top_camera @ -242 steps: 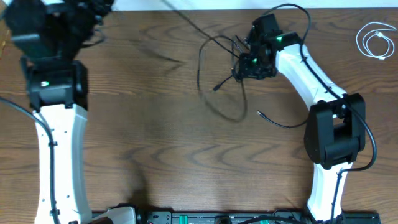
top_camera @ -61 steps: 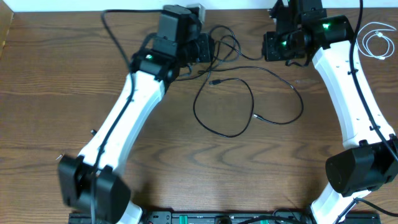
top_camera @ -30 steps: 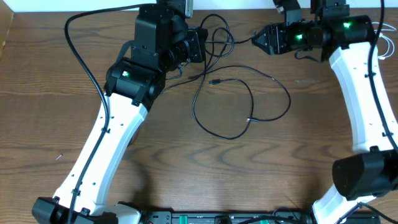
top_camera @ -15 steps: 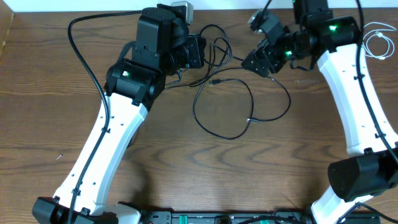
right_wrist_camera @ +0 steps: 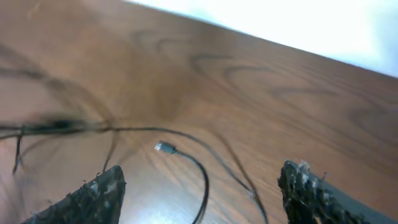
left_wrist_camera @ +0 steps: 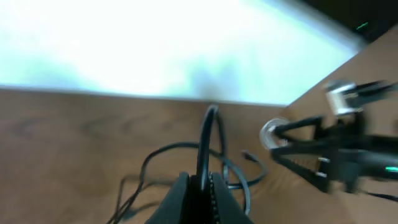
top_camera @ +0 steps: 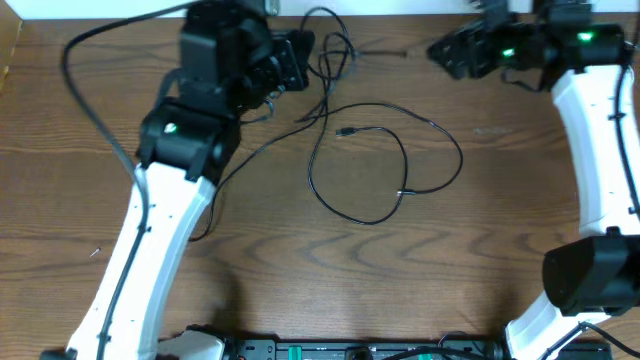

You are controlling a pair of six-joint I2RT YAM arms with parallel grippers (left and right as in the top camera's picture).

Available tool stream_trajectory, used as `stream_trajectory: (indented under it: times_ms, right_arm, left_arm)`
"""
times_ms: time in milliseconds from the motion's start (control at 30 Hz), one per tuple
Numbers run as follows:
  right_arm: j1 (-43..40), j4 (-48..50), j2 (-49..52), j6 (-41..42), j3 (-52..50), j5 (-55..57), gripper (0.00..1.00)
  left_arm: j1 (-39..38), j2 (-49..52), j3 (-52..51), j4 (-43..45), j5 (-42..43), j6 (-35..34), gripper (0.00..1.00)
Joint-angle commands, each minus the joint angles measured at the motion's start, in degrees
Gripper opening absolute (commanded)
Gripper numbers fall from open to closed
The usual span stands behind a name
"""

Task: Untangle cables

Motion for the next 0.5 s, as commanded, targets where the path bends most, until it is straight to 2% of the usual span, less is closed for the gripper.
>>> stream_trajectory:
  times_ms: [0,167,300,467]
  right_arm:
    - [-1.01,0.31,1.49,7.30,0.02,-2.29,0.79]
    - [0.13,0.02,4.79,3.43,0.00,-12.79,0.81]
    - [1.75,0.17,8.90,-0.79,0.00,-22.82,0.82]
    - [4.90,-1.68,13.60,-8.68,0.00,-31.41,0.81]
  left_arm:
    - [0.39,-2.91,2.71,1.97,3.21,-3.10,0.08]
    - [0.39,-4.42,2.71,4.92,3.67,-4.76,0.08]
    - [1.73,-4.94,2.71,8.50,7.74,-5.60,0.08]
    - [5.55,-4.94,2.71,9.66,8.22,-10.97,0.07]
